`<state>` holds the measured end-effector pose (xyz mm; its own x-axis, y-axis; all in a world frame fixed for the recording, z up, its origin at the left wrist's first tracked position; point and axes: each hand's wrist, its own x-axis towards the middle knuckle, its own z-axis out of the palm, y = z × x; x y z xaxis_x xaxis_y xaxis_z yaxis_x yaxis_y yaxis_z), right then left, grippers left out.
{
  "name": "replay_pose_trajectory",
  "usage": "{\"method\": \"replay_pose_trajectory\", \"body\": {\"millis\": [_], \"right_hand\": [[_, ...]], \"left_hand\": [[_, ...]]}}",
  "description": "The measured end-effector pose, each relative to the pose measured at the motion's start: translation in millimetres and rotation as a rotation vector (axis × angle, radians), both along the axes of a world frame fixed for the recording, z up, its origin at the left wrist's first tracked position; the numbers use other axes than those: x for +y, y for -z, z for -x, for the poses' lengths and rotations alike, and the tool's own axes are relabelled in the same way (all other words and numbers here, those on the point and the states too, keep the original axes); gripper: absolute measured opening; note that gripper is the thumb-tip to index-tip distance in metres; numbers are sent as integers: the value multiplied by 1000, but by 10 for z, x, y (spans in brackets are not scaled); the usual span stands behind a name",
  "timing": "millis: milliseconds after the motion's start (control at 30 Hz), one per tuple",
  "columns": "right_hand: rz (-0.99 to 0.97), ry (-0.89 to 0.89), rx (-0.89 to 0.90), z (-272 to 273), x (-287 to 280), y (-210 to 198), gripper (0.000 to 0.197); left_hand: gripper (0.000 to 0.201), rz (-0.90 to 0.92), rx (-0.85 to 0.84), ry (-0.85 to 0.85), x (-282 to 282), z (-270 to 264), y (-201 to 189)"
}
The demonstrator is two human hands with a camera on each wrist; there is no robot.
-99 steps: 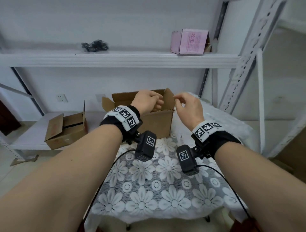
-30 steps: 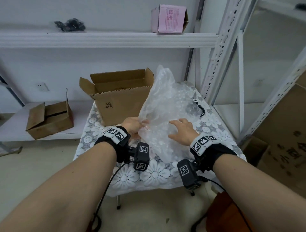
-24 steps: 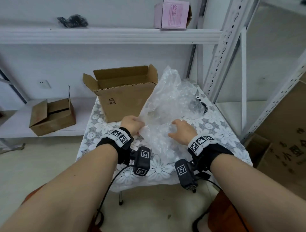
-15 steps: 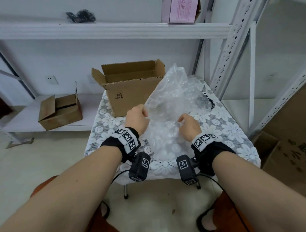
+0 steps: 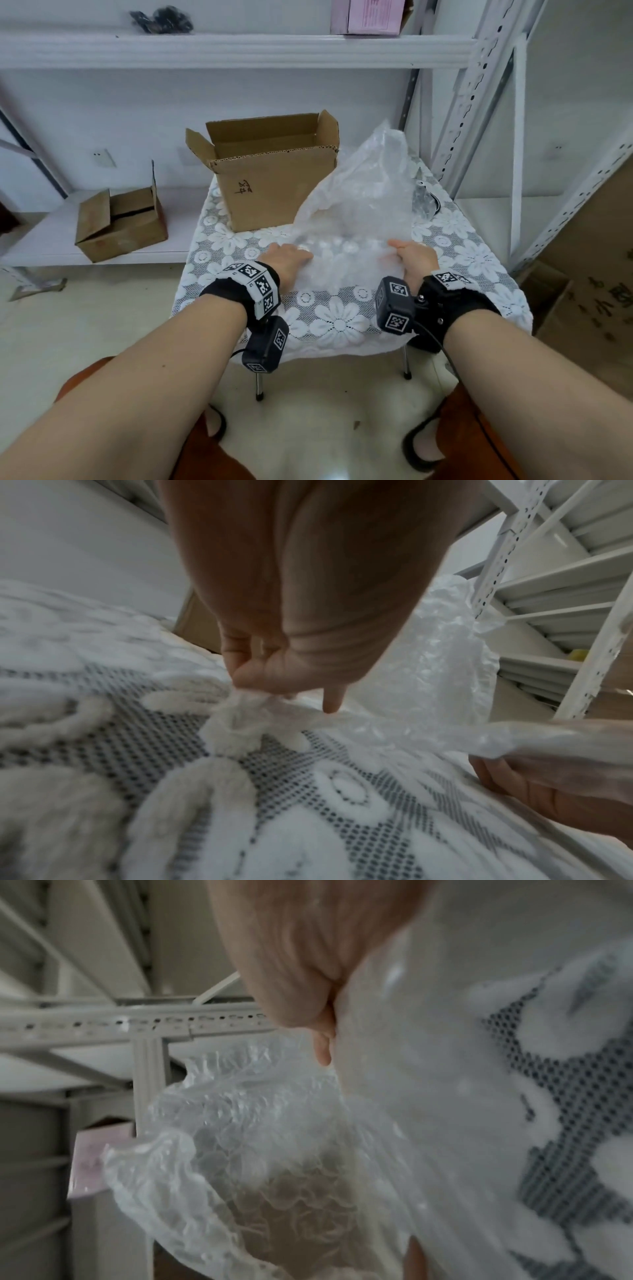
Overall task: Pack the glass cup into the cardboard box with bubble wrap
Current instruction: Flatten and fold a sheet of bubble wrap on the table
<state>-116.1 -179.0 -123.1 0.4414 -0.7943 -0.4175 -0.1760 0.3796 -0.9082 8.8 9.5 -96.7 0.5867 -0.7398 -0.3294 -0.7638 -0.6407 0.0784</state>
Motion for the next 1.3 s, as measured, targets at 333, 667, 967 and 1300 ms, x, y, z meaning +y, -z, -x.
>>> {"method": "replay_pose_trajectory", "body": {"millis": [333,667,967,1300], "right_hand": [[439,-282,198,28,16,-24,50],[1485,-335,303,-8,343,-63,30],[1742,-277,115,-22,394,-154,45],[992,-265,431,28,47,-37,15]], "left_hand": [[62,5,19,-124,55,-89,-64],[20,253,33,-277,48,-57,-150],[21,556,234,-187,25,43,-141],[34,572,510,-215,11,-10,-178]]}}
